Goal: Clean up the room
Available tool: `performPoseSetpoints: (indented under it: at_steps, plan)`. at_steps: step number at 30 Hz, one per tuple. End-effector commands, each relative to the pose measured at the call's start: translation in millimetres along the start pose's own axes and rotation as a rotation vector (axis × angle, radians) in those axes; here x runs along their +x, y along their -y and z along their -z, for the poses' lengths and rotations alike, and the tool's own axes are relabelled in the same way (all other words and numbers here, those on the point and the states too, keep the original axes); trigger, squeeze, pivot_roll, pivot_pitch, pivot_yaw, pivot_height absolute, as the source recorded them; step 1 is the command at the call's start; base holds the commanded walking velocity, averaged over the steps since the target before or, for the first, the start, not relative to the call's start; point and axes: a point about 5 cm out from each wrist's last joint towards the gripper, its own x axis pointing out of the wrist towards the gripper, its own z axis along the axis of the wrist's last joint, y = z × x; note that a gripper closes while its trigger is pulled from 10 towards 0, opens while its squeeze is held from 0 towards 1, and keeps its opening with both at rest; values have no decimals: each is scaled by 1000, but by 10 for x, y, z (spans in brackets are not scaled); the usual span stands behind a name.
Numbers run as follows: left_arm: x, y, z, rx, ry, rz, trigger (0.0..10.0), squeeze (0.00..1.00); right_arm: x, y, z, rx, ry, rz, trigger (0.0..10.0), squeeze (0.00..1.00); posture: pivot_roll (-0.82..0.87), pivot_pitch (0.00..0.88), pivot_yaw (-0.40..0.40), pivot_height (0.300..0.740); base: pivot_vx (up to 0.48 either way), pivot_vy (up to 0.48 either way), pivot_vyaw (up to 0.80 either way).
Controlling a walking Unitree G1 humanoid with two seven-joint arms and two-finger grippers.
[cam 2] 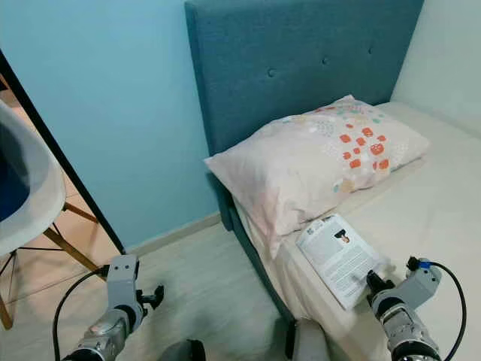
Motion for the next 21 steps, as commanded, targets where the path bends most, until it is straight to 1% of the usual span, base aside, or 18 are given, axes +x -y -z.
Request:
performPoseSetpoints:
  at_steps: [1,2,3,4,5,6,7,8,9,12,13,17,18,19,20,21]
  plan:
    - [-27,-65,46,19,-12,-10,10000,0,-4,25,-12,-28,7,18,10000,0,-32,66,23,585,0,0,0]
    - [-27,-65,46,19,-12,-10,10000,0,-4,25,-12,-28,7,18,10000,0,-32,66,23,585,0,0,0]
    - [-28,-64,48,20,-13,-9,10000,0,6,-5,-8,-41,3,6,10000,259,-32,66,23,585,0,0,0]
    - [-28,-63,49,20,-13,-9,10000,0,15,-30,-10,-49,4,-2,10000,396,-32,66,23,585,0,0,0]
    - [-28,-62,50,20,-14,-9,10000,0,24,-51,-21,-63,6,-4,10000,800,-32,66,23,585,0,0,0]
    - [-28,-62,50,20,-14,-9,10000,0,24,-51,-21,-63,6,-4,10000,800,-32,66,23,585,0,0,0]
    - [-28,-61,50,20,-14,-9,10000,0,30,-61,-51,-77,22,6,10000,973,-33,66,24,585,0,0,0]
    - [-28,-61,50,20,-14,-9,10000,0,30,-61,-51,-77,22,6,10000,973,-33,66,24,585,0,0,0]
    - [-28,-60,50,19,-14,-9,10000,0,35,-64,-84,-91,39,19,10000,1000,-33,66,24,585,0,0,0]
    - [-27,-53,51,17,-13,-8,10000,0,28,-27,-180,-121,91,80,10000,1000,-36,64,22,585,0,0,0]
    - [-26,-49,51,15,-13,-8,10000,0,17,7,-211,-129,110,109,10000,1000,-37,64,21,585,0,0,0]
    - [-26,-47,52,14,-13,-8,10000,0,8,31,-229,-133,122,127,10000,1000,-38,65,21,585,0,0,0]
    - [-26,-43,55,12,-14,-7,10000,0,-8,73,-254,-147,139,159,10000,1000,-39,65,20,585,0,0,0]
    - [-32,-41,79,1,-23,-11,10000,0,-26,117,-243,-205,139,206,10000,843,-43,65,19,585,0,0,0]
    - [-32,-41,79,1,-23,-11,10000,0,-26,117,-243,-205,139,206,10000,843,-43,65,19,585,0,0,0]
    - [-36,-39,97,-7,-30,-13,10000,0,-37,142,-232,-247,138,235,10000,373,-43,65,18,585,0,0,0]
